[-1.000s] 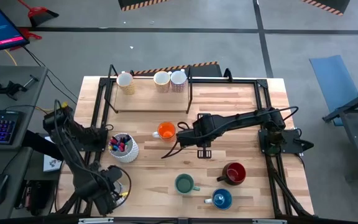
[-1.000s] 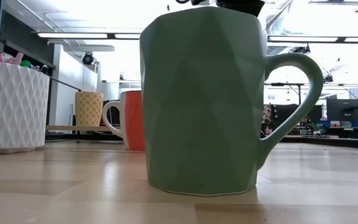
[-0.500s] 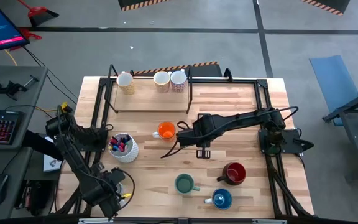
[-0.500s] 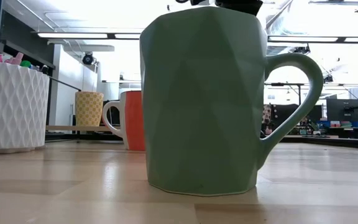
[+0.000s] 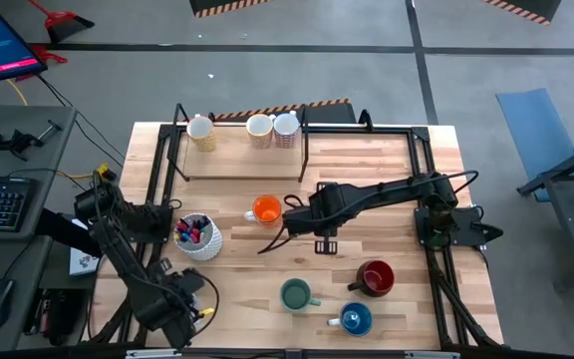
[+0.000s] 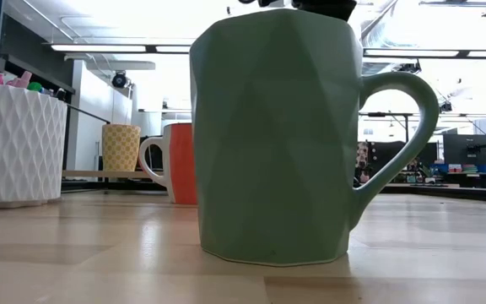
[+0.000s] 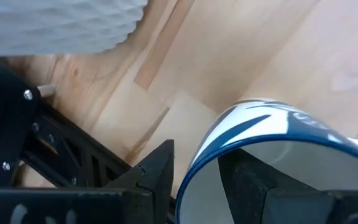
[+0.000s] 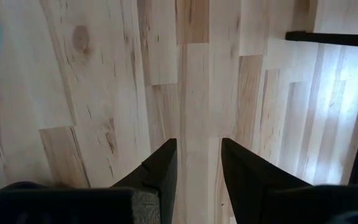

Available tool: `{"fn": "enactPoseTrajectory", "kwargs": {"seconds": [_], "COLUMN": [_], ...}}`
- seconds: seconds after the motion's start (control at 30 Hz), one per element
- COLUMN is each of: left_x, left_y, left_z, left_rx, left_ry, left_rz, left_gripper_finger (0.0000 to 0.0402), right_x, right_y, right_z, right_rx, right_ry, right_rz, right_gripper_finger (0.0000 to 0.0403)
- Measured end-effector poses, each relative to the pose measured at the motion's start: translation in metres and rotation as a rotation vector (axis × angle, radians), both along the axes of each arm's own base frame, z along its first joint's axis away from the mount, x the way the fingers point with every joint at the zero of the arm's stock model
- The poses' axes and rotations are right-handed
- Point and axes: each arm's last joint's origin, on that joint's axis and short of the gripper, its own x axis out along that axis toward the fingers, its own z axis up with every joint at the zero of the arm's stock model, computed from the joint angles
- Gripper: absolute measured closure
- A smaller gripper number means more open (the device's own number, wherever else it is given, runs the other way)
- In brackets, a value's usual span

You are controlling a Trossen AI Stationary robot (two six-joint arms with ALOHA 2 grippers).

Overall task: Place coffee mugs
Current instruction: Put the blue patterned mug on the shelf

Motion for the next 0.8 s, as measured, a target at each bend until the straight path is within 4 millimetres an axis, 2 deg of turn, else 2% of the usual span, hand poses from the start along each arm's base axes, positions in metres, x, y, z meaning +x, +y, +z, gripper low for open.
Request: {"fn": "enactPoseTrajectory", "kwargs": {"seconds": [0.57, 0.67, 0.8], "left_x": [0.003, 0.003, 0.002], "left_y": [-0.004, -0.004, -0.004], "left_z": [-0.001, -0.001, -0.001], "left_rx": [-0.047, -0.046, -0.051], "left_ry": [-0.018, -0.017, -0.014], "left_rz": [-0.043, -0.044, -0.045], "left_gripper_finger": [0.0290, 0.0307, 0.0357], "right_x": [-0.003, -0.004, -0.005], "right_y": [0.014, 0.018, 0.024], "right_z": [0.000, 0.000, 0.000], "right_rx": [0.000, 0.002, 0.002], "right_ry": [0.000, -0.004, -0.008], "right_rz": [0.036, 0.029, 0.033], "right_gripper_finger": [0.0300, 0.0300, 0.0300]}}
